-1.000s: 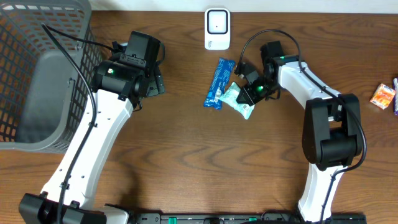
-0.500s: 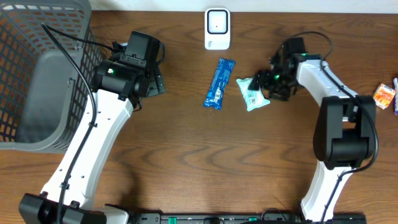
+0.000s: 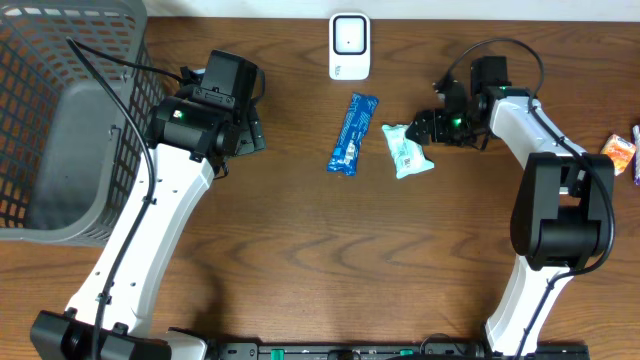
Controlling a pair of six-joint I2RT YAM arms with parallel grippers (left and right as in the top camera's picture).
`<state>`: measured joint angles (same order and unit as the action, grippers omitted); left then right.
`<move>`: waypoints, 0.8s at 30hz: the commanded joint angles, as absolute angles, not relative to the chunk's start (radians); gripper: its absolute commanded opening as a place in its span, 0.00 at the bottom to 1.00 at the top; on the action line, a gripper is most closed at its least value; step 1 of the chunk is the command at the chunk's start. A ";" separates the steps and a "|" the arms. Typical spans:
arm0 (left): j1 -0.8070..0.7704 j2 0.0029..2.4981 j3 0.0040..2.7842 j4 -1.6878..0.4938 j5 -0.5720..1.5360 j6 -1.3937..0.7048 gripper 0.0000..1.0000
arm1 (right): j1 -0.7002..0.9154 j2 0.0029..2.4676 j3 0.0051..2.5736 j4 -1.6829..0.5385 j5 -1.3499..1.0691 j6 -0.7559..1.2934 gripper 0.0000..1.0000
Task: Scan the item barcode
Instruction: 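Lift the wipes pack and turn it with the right gripper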
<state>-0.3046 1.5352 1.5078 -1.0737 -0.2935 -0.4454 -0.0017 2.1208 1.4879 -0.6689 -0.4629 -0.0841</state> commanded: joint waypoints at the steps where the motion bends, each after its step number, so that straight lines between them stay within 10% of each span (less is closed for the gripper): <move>1: -0.302 1.537 1.509 -1.076 -0.300 -0.454 0.98 | 0.002 2.146 1.477 -0.669 -0.573 -0.286 0.68; 18: -0.302 1.537 1.509 -1.076 -0.300 -0.454 0.98 | 0.002 2.146 1.401 -0.637 -0.683 -0.341 0.42; 24: -0.302 1.537 1.509 -1.076 -0.300 -0.454 0.98 | -0.006 2.146 1.365 -0.547 -0.683 -0.198 0.01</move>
